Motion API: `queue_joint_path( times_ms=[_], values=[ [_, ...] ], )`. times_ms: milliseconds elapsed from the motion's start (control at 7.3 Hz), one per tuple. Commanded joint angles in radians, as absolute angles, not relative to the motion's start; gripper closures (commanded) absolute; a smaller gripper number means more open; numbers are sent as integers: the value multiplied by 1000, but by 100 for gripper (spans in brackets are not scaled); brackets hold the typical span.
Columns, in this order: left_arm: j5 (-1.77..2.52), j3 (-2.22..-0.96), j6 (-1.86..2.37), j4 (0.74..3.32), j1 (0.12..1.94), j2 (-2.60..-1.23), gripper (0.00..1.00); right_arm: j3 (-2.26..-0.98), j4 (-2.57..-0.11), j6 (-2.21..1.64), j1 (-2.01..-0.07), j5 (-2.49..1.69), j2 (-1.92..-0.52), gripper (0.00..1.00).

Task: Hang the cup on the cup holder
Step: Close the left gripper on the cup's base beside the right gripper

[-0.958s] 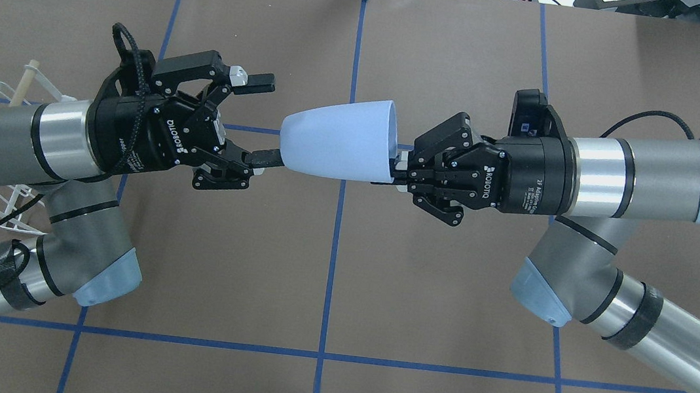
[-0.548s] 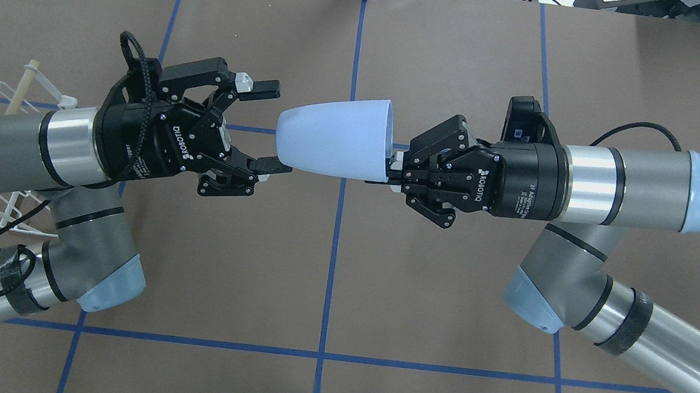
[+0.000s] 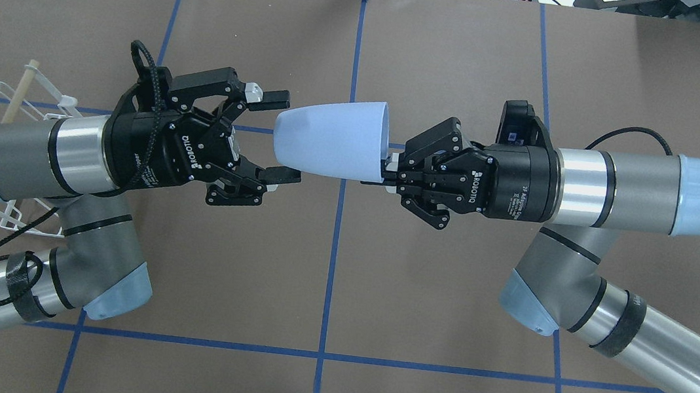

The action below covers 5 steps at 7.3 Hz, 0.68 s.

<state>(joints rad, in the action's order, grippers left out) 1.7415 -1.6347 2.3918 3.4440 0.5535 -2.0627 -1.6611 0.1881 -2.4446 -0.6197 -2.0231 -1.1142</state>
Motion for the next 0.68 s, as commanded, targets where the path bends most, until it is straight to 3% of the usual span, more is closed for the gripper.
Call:
queue_joint_path(
  times_ms=[0,137,548],
  values=[
    [1741,-1614,2390,3444,552,-2072,3,-1660,206,-2445,-609,-2019,-1114,100],
    [1741,-1614,2390,3445,554,-2072,9,-1660,206,-2445,-609,-2017,-1114,100],
    [1743,-1620,2395,3451,552,-2065,49,-1657,206,-2444,-609,-1999,-1112,100]
  ],
)
